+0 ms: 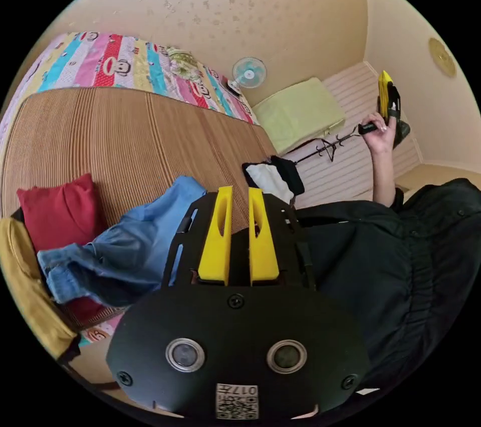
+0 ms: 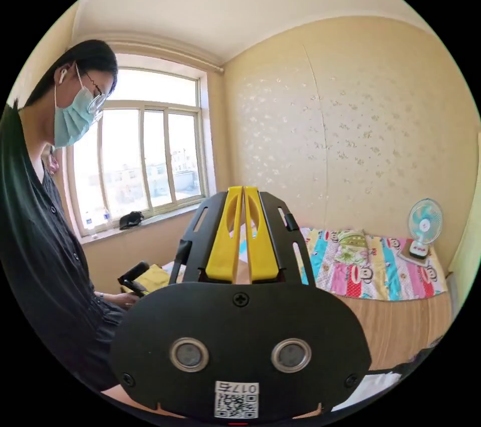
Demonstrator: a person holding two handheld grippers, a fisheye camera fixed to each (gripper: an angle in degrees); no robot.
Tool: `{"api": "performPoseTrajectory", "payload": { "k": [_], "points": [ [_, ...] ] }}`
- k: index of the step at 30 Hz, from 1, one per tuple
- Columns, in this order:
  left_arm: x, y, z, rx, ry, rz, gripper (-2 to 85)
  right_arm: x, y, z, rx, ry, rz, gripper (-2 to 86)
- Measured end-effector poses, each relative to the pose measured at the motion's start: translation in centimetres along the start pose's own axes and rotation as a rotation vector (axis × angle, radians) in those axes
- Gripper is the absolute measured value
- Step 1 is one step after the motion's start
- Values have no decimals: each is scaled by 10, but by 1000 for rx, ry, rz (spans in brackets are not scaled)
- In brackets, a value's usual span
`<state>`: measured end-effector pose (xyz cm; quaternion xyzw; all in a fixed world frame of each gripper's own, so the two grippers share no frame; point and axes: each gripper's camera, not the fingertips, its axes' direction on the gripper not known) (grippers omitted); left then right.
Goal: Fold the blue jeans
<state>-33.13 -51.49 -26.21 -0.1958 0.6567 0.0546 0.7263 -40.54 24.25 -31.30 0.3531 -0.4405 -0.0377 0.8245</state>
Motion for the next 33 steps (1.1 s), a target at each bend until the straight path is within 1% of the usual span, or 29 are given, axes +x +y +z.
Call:
{"api": "performPoseTrajectory", "payload": {
  "k": [1,2,3,4,5,6,8,10,11,13,15,17,18,19,20,21,22,23,24,25,26,28,29,30,31,32,33],
  "points": [
    [-31,12,-13,36,-53,-133,67,-7,4,-1,0,66,-39,3],
    [-47,19,-21,55,-77,-201,69,-21,14,-3,15,218,-98,3],
    [-78,33,-34,83,-114,-324,76,-31,26,-5,72,376,-103,3],
    [-107,48,-47,102,-154,-437,83,-34,33,-7,121,440,-85,2],
    [-120,55,-52,105,-176,-491,88,-40,47,-12,213,487,-88,2],
    [-143,67,-59,103,-215,-577,100,-44,58,-13,254,454,-120,2],
    [-171,81,-63,74,-253,-679,111,-43,68,-6,208,374,-121,2],
    [-199,104,-60,53,-236,-815,125,-36,78,6,141,325,-43,2],
    [-204,111,-59,57,-218,-850,126,-28,87,14,108,269,12,2],
    [-219,141,-52,79,-179,-982,135,-12,102,24,48,134,105,3],
    [-231,163,-44,84,-148,-1064,140,5,123,39,-17,-45,199,5],
    [-248,182,-32,94,-65,-1103,156,11,138,55,-88,-147,230,7],
    [-265,193,-21,101,15,-1121,158,13,148,67,-152,-215,237,8],
    [-284,204,-11,131,132,-1127,155,13,153,72,-180,-249,240,9],
    [-293,209,-6,157,195,-1122,152,13,162,81,-221,-317,245,11],
    [-309,219,-1,213,286,-1128,138,11,170,85,-232,-388,233,15],
    [-322,227,3,232,341,-1148,115,10,174,87,-230,-422,224,17],
    [-327,228,4,229,371,-1145,104,7,182,88,-222,-480,205,24],
    [-329,223,0,238,428,-1076,82,5,189,88,-216,-523,192,32],
    [-320,210,-17,317,474,-927,57,4,192,87,-213,-542,188,37],
    [-312,204,-28,348,477,-861,45,5,199,86,-216,-576,187,51],
    [-269,170,-75,366,422,-550,40,9,210,83,-239,-637,193,70],
    [-255,161,-86,364,398,-468,39,14,219,82,-262,-670,206,77],
    [-226,148,-107,358,362,-315,38,21,228,79,-282,-689,226,81],
    [-197,139,-124,362,361,-168,37,25,232,77,-287,-695,239,82],
    [-183,135,-132,367,369,-96,36,32,241,72,-286,-706,264,86],
    [-154,132,-145,386,393,39,35,40,249,65,-270,-725,281,88]
  ]
}}
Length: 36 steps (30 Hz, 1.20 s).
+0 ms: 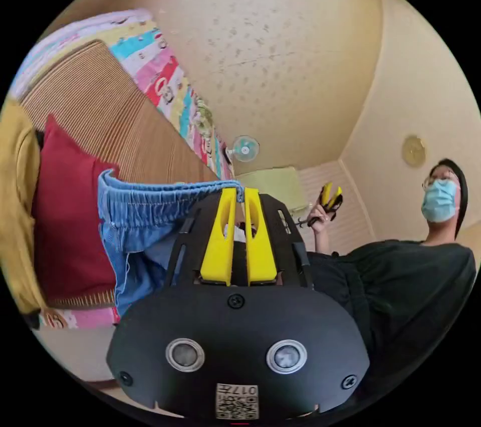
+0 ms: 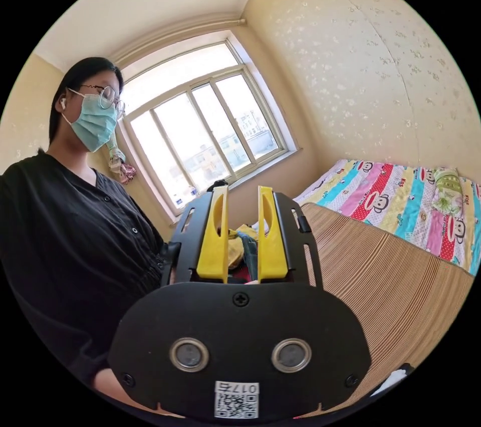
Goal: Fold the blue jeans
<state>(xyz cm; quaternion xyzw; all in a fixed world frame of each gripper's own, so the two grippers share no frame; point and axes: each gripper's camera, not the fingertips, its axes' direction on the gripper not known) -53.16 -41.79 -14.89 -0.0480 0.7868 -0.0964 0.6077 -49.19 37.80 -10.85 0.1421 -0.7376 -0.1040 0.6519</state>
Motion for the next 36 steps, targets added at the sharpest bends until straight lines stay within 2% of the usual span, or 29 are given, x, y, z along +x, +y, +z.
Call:
{"api": "performPoseTrajectory", "payload": {
  "k": [2,4,5,7,9,13,18,22,26,28,29,30,32,34,35,36],
  "points": [
    [46,-4,7,-24,158,207,32,3,11,-11,17,-40,-11,91],
    [102,2,20,-16,432,440,28,4,19,-19,-3,-58,-15,94],
    [113,5,24,-6,513,483,28,5,24,-22,-26,-48,-11,98],
    [151,14,39,25,827,627,25,5,30,-28,-54,-39,-14,103],
    [179,24,50,41,1012,720,25,8,40,-40,-46,-74,-11,108],
    [247,66,81,-37,1390,878,24,10,56,-59,37,-194,-5,115],
    [304,133,138,-111,1761,816,22,2,76,-50,-104,-341,27,146],
    [340,189,200,-264,1913,717,21,-2,95,-36,-107,-441,53,194],
    [353,226,249,-399,1937,617,22,-2,110,-37,154,-464,70,228],
    [353,237,257,-415,1898,615,25,-7,111,-46,268,-526,2,205],
    [353,239,255,-411,1874,635,25,-13,108,-55,316,-571,-76,157],
    [355,242,245,-398,1799,695,26,-21,101,-66,332,-597,-163,84],
    [357,244,225,-377,1627,794,27,-38,83,-84,325,-550,-243,50],
    [352,238,195,-304,1317,865,28,-62,59,-104,307,-355,-272,43],
    [349,235,187,-276,1227,864,29,-81,42,-116,307,-195,-282,41],
    [341,230,172,-221,1050,850,29,-102,27,-127,318,-52,-301,40]
  ]
}}
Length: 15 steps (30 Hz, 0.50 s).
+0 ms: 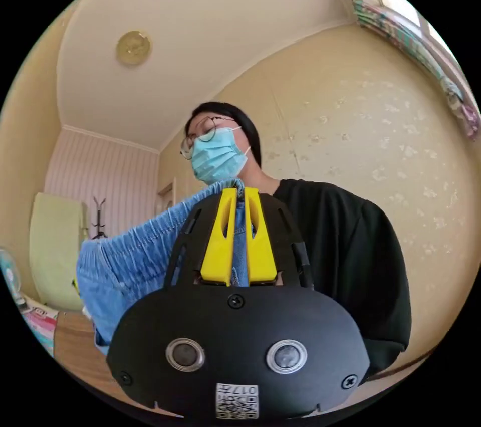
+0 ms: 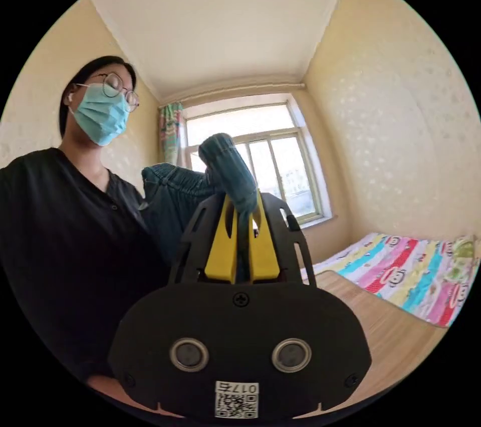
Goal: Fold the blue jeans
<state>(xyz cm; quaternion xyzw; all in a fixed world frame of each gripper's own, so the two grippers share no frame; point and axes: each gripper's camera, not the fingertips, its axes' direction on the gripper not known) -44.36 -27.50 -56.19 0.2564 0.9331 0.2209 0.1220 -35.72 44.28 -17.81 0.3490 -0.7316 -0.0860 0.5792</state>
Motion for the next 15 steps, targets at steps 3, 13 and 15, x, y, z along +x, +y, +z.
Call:
{"api": "performPoseTrajectory", "payload": {
  "k": [3,13,15],
  "points": [
    [13,9,-41,20,-461,-135,31,-42,-43,1,-1,259,-134,38],
    [-74,113,-27,-134,-1140,-580,130,-121,-102,95,-36,561,-367,31],
    [-96,128,-8,-195,-1087,-613,181,-132,-119,117,-39,621,-395,31]
  ]
}}
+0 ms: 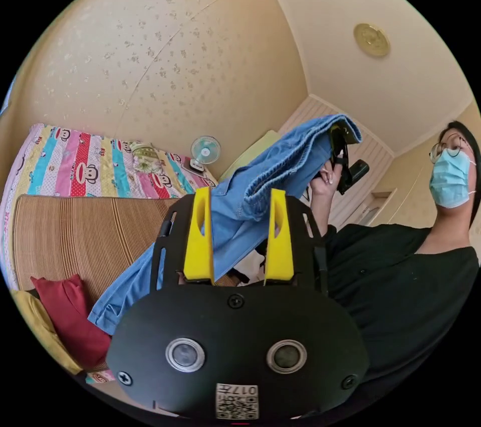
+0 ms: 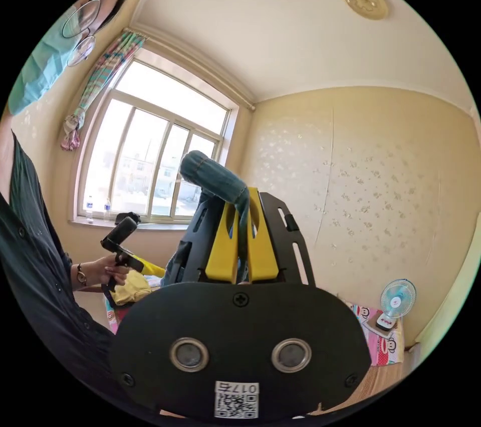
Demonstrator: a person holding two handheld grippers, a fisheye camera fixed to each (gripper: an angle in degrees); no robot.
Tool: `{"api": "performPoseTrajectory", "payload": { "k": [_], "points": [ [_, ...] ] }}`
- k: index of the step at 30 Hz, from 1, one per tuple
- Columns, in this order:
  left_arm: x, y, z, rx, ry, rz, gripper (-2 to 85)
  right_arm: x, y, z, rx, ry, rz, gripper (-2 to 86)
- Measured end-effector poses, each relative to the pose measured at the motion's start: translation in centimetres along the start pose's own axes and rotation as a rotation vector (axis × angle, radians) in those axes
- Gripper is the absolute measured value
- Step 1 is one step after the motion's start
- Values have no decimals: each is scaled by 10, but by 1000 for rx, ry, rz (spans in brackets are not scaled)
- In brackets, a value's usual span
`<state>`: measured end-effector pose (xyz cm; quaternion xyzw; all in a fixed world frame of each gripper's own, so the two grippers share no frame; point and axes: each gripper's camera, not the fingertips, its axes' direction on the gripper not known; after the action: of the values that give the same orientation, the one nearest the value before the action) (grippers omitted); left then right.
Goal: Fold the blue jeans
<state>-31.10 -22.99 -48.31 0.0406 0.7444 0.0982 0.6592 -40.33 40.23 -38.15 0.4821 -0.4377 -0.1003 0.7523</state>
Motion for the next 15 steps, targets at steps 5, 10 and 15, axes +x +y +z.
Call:
{"api": "performPoseTrajectory", "payload": {
  "k": [5,10,15],
  "points": [
    [12,7,67,-60,133,-2,208,-1,-44,13,12,-60,30,31],
    [70,-30,78,90,169,143,195,-5,-78,15,21,-28,20,30],
    [92,-66,42,282,204,181,27,8,-111,12,-4,30,31,33]
  ]
}}
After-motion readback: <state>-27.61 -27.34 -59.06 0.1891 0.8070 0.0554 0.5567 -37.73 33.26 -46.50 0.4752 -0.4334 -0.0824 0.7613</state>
